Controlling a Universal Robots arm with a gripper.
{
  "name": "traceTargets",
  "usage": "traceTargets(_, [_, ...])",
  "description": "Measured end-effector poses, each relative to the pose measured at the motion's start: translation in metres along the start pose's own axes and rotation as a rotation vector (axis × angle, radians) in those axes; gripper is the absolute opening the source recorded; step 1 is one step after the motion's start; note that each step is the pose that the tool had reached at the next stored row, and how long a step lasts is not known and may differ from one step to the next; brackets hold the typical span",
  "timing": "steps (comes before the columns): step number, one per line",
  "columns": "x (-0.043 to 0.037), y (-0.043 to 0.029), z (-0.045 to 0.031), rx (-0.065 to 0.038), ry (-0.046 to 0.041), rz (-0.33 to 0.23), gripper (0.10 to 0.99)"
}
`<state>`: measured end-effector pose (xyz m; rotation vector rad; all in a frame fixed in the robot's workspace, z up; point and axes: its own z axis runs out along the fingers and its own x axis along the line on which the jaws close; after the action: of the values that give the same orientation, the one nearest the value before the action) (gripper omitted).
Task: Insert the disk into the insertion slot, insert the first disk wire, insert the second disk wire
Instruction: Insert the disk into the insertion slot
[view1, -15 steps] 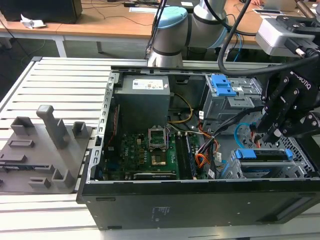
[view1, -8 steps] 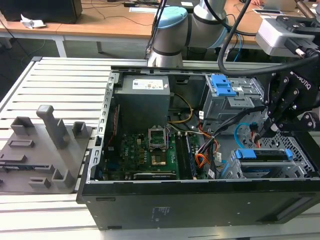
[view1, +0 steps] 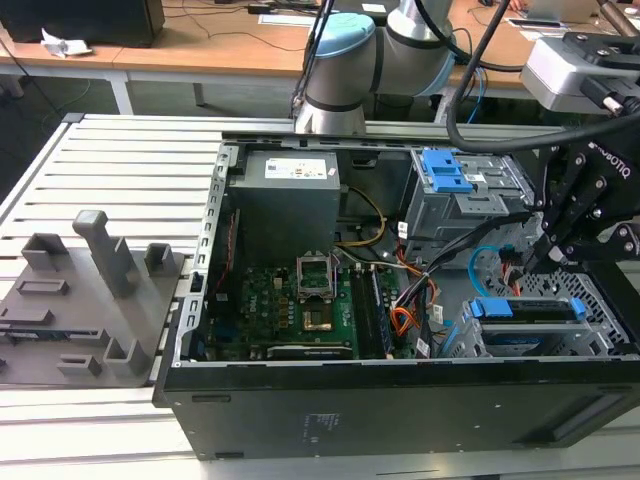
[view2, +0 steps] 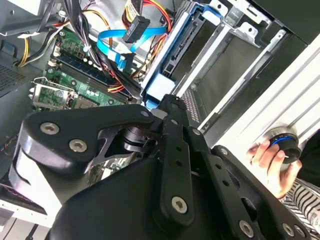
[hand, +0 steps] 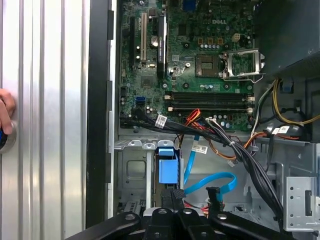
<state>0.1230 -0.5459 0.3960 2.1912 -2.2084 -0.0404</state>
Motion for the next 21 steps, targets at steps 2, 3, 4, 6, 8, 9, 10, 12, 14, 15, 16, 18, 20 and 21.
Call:
traceTargets(2, [0.0,-0.0001,0.0035,0.0,0.0001,0.0,0.106])
traceTargets(3, [0.0,-0.0003,0.0052,0.0,0.0002,0.0,0.106])
traceTargets(4, [0.0,-0.0003,0.0068,0.0,0.0002,0.0,0.106])
traceTargets(6, [0.0,-0.0005,0.0118,0.0,0.0003,0.0,0.106])
traceTargets(8, [0.0,-0.0008,0.0175,-0.001,0.0003,0.0,0.106])
traceTargets(9, [0.0,-0.0009,0.0202,-0.001,0.0002,0.0,0.106])
traceTargets(10, [-0.0001,-0.0013,0.022,-0.001,0.0002,0.0,0.106])
traceTargets(12, [-0.0001,-0.0038,0.0267,-0.002,0.0003,0.0,0.106])
traceTargets(14, [-0.0002,-0.0083,0.0323,-0.002,0.0003,0.0,0.106])
traceTargets(15, [-0.0003,-0.0092,0.0343,-0.003,0.0001,0.0,0.106])
traceTargets(16, [-0.0002,-0.0097,0.0344,-0.003,0.0005,0.0,0.106])
traceTargets(18, [-0.0003,-0.0119,0.0345,-0.003,0.0002,0.0,0.106])
traceTargets(20, [-0.0003,-0.0121,0.0344,-0.003,0.0004,0.0,0.106])
traceTargets(21, [-0.0003,-0.0121,0.0344,-0.003,0.0004,0.0,0.106])
